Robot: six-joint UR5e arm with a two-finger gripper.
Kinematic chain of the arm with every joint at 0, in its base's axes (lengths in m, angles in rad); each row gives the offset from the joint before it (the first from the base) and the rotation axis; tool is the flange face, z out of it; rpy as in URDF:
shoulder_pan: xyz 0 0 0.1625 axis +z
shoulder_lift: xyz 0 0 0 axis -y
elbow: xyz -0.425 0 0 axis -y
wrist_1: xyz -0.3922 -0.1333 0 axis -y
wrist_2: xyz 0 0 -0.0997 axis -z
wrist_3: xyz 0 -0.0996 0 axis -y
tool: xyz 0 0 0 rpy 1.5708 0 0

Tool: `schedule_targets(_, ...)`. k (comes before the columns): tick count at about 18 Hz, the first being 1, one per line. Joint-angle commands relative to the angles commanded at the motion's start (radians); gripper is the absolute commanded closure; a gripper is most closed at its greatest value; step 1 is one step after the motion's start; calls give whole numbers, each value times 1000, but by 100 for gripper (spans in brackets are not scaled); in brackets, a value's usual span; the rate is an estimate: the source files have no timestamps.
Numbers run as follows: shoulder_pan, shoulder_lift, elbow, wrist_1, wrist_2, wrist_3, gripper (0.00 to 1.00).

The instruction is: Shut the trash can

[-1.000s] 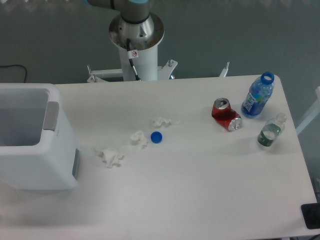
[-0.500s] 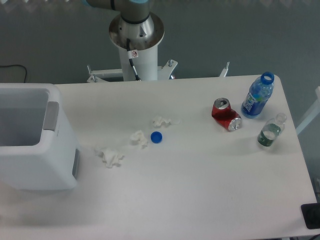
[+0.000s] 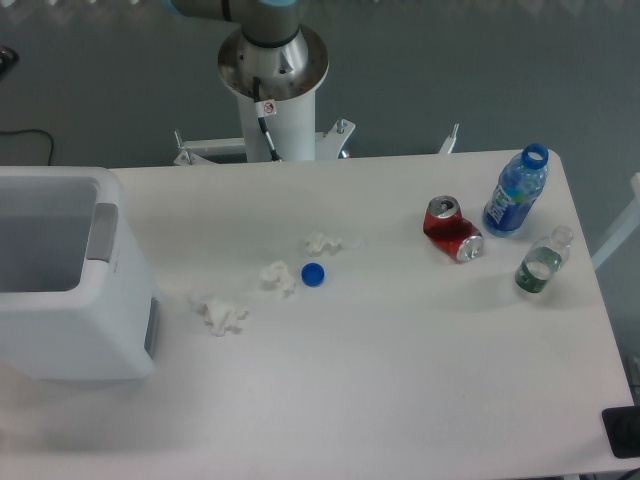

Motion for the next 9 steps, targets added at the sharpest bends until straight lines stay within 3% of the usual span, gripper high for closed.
schedule_targets(9,35,-6,-11,0,20,2,81)
